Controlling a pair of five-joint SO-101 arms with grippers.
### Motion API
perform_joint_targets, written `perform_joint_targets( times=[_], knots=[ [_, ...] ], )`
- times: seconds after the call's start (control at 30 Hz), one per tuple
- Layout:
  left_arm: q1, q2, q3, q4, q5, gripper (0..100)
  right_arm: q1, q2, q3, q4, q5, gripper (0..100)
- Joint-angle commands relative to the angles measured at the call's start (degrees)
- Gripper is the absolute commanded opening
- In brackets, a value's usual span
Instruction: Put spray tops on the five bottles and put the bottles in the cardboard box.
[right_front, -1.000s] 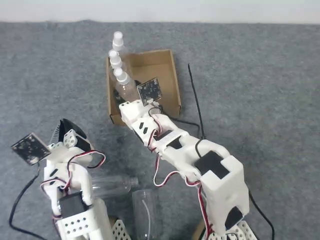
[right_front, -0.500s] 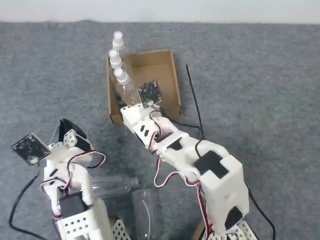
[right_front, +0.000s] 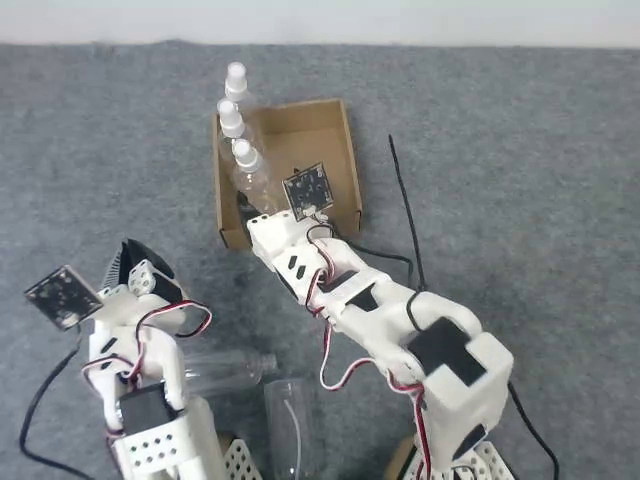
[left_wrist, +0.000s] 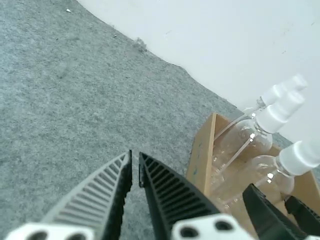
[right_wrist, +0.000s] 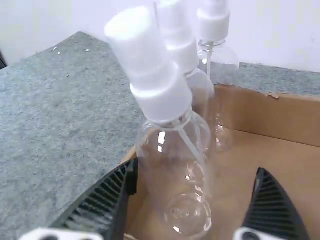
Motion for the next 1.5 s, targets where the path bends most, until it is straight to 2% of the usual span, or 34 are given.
perform_joint_targets(
  times=[0.0,0.3,1.0,1.37,1.47],
  knots=[
    [-0.4,-1.1,-0.7,-1.8,-0.5,3,-0.4,-7.7,0.5,5.5,0.0,29.7],
    [-0.4,-1.1,-0.7,-1.8,-0.5,3,-0.3,-18.2,4.9,13.6,0.0,29.7],
    [-0.4,-1.1,-0.7,-1.8,-0.5,3,4.1,-43.6,4.5,47.8,0.1,29.6],
    [-0.8,-1.1,-1.0,-1.9,-0.5,3,3.2,-44.9,-8.4,71.6,0.0,29.6],
    [-3.5,-1.1,-0.9,-3.4,-0.4,3,1.7,-45.3,-10.9,76.4,0.0,29.6]
  ],
)
